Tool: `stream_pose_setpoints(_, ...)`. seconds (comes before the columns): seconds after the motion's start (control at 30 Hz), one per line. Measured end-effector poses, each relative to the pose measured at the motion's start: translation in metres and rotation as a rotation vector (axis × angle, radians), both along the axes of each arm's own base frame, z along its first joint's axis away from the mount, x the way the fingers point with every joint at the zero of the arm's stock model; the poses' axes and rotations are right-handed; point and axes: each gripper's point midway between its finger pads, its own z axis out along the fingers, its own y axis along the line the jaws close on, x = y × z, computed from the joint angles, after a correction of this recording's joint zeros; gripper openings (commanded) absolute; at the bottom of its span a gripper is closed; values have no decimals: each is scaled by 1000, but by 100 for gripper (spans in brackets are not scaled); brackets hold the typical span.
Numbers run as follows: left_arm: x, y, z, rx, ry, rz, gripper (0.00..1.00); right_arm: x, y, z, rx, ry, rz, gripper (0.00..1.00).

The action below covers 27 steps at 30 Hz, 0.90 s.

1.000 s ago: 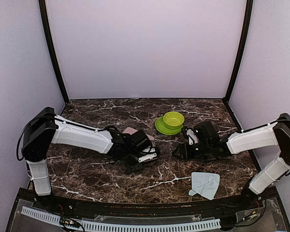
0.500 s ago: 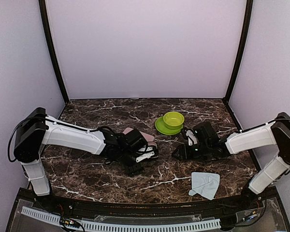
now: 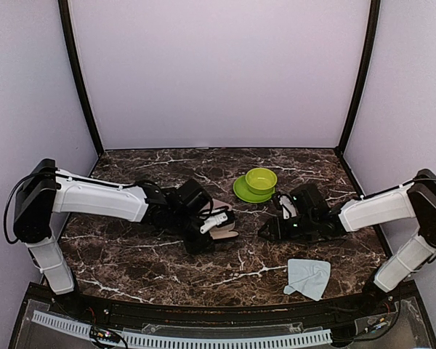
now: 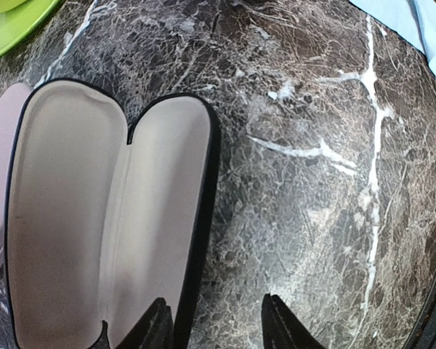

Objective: Organize the sunglasses
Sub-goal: Move the opened sunglasses case to the center of the board.

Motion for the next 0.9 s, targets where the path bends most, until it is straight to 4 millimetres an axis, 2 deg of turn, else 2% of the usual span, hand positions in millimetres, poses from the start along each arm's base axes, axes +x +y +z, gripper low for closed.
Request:
stream_pose_setpoints(0.27,-7,-2,-9,-17,76,-15,24,0,0,0,0,0,0,57)
stream_pose_setpoints(0.63,-11,-2,-21,2,112,-24,18,-2,0,-5,4,7,2,57)
stream_pose_setpoints(0.9,3,3,-34,53,96,-5,15,-2,0,-5,4,7,2,57)
